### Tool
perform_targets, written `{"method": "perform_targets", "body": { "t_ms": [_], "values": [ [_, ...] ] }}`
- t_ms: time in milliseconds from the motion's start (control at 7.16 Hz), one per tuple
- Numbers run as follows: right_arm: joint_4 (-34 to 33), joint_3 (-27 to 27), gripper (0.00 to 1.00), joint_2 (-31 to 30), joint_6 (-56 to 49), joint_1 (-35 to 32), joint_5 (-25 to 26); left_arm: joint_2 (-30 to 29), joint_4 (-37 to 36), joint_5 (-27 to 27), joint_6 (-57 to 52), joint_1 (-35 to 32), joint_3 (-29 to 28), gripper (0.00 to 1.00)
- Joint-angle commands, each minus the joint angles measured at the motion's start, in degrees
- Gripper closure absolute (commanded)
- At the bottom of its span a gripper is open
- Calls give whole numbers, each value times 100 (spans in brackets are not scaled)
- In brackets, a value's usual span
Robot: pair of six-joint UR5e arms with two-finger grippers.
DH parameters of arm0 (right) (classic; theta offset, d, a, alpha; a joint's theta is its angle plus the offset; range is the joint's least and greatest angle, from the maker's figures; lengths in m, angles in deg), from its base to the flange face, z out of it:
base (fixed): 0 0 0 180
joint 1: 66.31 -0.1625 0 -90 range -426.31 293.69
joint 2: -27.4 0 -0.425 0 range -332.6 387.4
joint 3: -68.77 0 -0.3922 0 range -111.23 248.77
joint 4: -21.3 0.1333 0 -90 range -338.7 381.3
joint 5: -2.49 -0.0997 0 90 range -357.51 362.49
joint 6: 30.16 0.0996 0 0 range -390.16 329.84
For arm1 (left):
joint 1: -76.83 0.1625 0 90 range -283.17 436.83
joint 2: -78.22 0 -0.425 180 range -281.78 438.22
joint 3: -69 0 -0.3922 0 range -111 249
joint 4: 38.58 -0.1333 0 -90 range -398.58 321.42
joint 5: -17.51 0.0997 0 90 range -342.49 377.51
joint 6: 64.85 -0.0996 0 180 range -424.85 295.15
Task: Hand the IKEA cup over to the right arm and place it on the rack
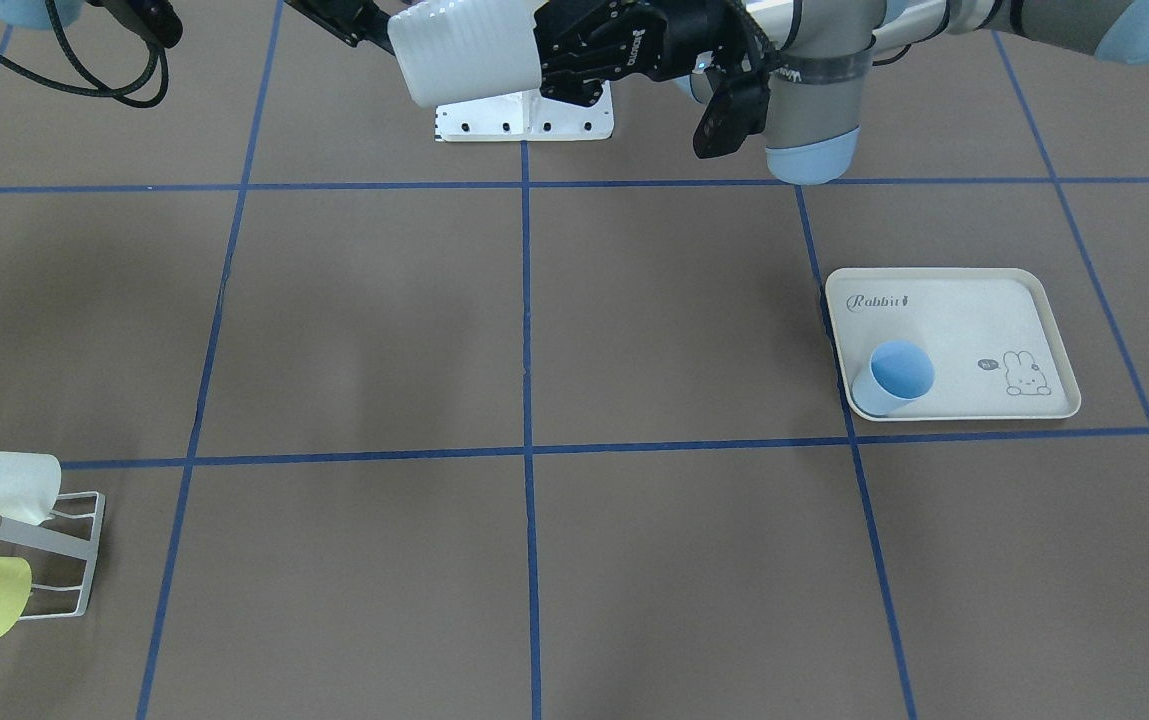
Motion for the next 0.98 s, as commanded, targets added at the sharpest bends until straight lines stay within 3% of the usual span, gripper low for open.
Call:
{"method": "perform_targets", "body": {
  "t_ms": [0, 698, 838],
  "values": [
    [0, -9, 0, -1, 73, 0, 1, -5, 9, -5, -6, 75, 22, 100],
    [8, -1, 2, -10, 205, -9, 44, -119, 9, -5, 11, 76, 74, 100],
    [8, 0, 12, -1, 205, -9, 62, -128, 0, -5, 11, 76, 74, 100]
  ]
}}
